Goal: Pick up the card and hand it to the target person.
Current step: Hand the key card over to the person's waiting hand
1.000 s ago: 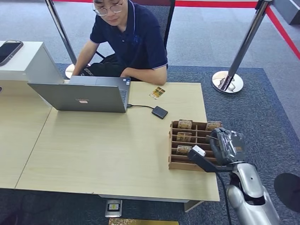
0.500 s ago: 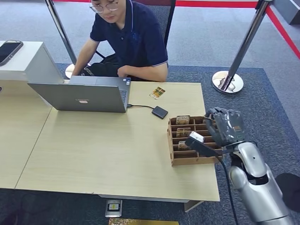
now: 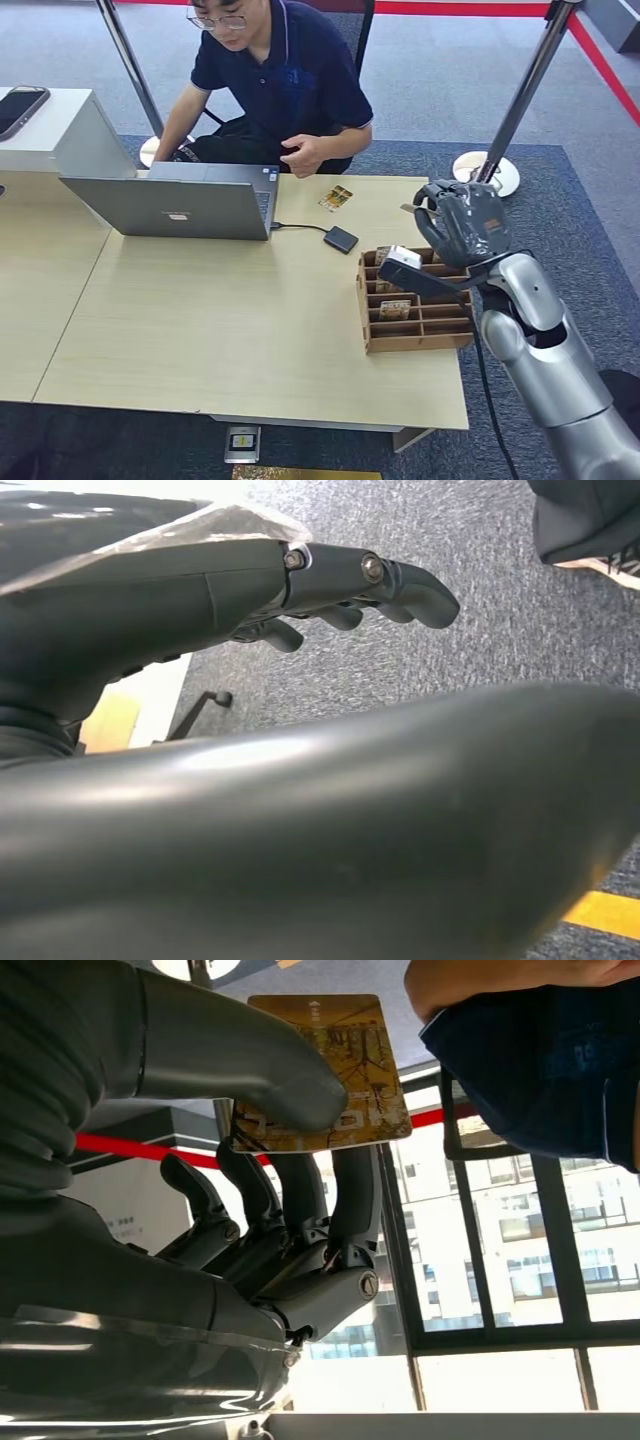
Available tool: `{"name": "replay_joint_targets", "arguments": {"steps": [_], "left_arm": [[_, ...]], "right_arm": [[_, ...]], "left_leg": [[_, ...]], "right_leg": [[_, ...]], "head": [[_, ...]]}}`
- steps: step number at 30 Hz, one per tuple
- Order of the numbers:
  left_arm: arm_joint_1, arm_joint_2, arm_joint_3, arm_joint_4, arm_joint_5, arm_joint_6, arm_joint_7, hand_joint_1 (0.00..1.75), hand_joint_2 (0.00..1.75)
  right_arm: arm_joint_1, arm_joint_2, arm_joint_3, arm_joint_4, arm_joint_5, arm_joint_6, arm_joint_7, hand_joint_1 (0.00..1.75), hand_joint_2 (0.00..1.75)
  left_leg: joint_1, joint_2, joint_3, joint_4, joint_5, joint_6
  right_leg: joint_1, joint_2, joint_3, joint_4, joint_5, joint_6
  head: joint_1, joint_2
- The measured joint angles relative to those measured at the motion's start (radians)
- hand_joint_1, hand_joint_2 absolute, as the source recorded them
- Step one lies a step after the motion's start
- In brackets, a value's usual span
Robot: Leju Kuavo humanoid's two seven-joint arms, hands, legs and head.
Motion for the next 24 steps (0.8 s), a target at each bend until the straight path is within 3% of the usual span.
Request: {"name": "replay_joint_targets", "arguments": {"steps": [3, 12, 24], "left_arm": [[-0.001, 0.0, 0.0, 0.0, -0.003, 0.0, -0.002, 0.0, 0.0], [-0.007, 0.0, -0.003, 0.002, -0.025, -0.004, -0.003, 0.0, 0.0], [-0.008, 0.002, -0.013, 0.006, -0.031, -0.01, 0.0, 0.0, 0.0]], "right_arm": [[-0.036, 0.033, 0.023, 0.032, -0.005, 0.0, 0.004, 1.48, 1.75], [-0.172, 0.206, 0.096, 0.23, 0.038, 0.02, 0.055, 1.5, 1.75], [-0.21, 0.301, 0.149, 0.424, 0.042, 0.018, 0.033, 1.54, 1.75]], "left_leg": [[0.0, 0.0, 0.0, 0.0, 0.0, 0.0], [0.001, 0.0, 0.0, 0.0, 0.001, -0.001], [0.0, 0.0, 0.0, 0.0, 0.001, -0.001]], "right_leg": [[0.0, 0.0, 0.0, 0.001, 0.0, 0.0], [0.001, 0.0, -0.001, 0.001, 0.0, 0.0], [0.001, 0.0, -0.001, 0.001, 0.0, 0.0]], "head": [[0.0, 0.0], [0.0, 0.0], [0.0, 0.0]]}}
